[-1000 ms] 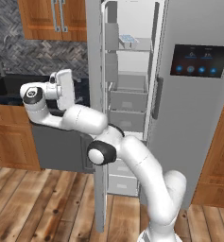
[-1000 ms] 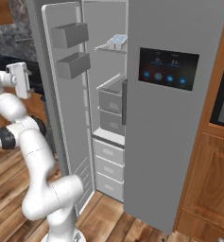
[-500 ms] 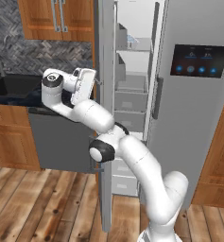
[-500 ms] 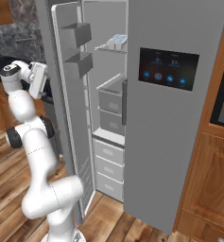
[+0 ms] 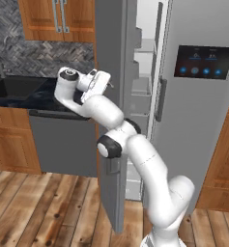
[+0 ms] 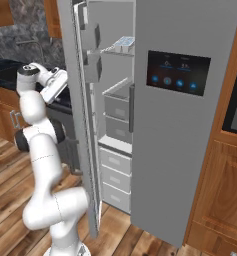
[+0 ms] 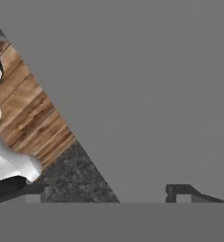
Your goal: The ice cube tray has been filled with water. Take the tray and place it in the freezer to make ice. Close the freezer door after placing the tray.
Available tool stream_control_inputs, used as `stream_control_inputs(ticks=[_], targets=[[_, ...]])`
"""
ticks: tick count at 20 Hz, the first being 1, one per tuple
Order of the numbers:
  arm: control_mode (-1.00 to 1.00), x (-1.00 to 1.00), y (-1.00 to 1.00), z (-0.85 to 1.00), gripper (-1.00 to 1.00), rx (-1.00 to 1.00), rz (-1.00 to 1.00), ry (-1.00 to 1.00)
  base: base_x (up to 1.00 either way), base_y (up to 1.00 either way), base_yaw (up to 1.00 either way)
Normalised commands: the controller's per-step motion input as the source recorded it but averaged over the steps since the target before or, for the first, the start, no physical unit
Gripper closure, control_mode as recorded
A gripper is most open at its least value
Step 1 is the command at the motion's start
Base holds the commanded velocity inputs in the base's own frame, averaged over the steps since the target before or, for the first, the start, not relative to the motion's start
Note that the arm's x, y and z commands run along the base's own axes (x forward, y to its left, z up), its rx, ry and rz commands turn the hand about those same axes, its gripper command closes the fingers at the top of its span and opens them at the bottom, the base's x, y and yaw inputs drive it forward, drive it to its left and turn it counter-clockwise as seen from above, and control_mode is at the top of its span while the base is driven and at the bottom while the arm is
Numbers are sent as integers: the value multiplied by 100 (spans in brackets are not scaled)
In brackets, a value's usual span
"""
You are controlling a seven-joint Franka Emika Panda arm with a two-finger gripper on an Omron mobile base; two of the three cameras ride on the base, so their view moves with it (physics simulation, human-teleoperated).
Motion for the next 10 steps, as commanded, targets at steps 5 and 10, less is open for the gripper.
stream_control_inputs(ticks=[5, 10], targets=[[-100, 72, -73, -29, -100, 28, 43, 47, 0, 0, 0], [-100, 76, -87, -13, -100, 28, 40, 35, 0, 0, 0]])
